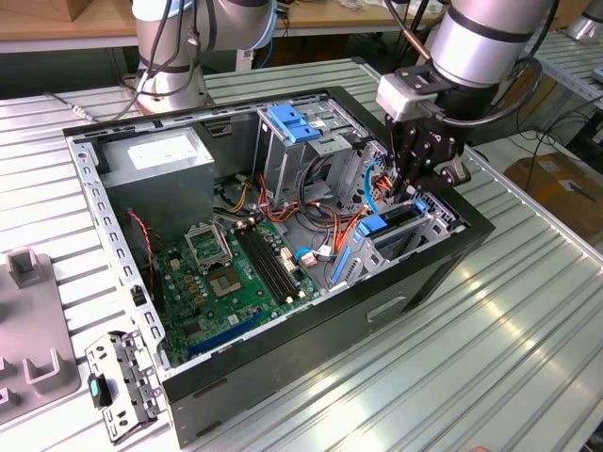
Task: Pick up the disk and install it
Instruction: 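Insert the first disk wire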
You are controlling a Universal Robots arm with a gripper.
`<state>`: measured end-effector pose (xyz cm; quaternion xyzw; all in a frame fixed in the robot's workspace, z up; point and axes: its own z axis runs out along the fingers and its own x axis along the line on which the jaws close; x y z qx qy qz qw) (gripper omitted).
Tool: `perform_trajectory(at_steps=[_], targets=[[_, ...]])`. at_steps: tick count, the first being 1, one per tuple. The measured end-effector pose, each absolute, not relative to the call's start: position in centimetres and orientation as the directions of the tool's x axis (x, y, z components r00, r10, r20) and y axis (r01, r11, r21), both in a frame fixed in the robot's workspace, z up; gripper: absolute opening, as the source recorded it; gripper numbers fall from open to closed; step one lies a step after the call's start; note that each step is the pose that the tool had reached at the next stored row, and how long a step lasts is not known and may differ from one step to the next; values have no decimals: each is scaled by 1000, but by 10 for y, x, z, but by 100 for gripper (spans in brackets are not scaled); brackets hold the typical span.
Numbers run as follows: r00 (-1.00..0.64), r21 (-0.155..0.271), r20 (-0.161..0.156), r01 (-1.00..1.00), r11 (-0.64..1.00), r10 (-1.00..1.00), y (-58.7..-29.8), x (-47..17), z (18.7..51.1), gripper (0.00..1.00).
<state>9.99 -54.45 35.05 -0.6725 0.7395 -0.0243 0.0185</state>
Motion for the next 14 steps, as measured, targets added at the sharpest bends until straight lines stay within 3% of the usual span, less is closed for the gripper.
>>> perform_trajectory(at_steps=[14], targets=[[-69,-61,8,-996,69,-998,-551,100,346,18]])
